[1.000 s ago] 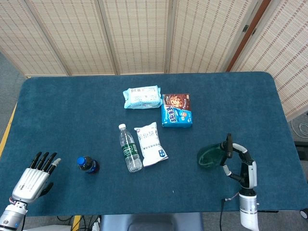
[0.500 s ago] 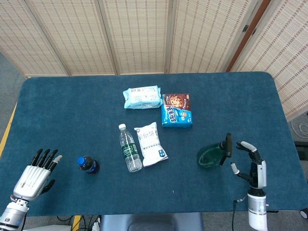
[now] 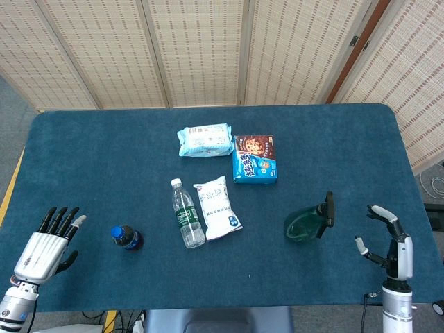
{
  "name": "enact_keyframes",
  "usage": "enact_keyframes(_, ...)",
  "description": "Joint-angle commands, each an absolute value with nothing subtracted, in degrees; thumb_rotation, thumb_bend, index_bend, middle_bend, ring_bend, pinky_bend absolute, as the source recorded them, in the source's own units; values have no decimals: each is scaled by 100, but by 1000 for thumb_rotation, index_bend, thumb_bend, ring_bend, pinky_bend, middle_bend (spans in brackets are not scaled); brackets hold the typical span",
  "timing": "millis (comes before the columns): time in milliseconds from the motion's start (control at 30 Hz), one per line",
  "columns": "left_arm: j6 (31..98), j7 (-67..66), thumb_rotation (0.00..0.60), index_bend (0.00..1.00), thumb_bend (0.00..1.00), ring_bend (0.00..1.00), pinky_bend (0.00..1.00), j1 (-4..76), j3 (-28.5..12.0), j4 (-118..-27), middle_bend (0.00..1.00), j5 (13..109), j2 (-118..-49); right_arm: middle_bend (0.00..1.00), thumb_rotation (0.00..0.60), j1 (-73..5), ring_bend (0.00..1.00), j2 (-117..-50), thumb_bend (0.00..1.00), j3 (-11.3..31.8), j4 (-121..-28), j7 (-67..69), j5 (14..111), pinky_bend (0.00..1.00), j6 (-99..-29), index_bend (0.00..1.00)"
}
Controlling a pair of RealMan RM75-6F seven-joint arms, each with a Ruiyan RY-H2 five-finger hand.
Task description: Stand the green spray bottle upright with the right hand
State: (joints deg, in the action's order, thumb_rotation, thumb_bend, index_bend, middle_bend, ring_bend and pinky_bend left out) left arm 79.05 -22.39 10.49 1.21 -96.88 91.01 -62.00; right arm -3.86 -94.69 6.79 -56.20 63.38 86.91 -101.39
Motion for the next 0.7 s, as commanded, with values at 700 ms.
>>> enact_keyframes(700,8427,-1744,600,116,294,0,0,858,-70,-9783,79,9040,-6115,301,600,-293,274,-7173,174,215,-8153,2690,8760,323,-8973,285)
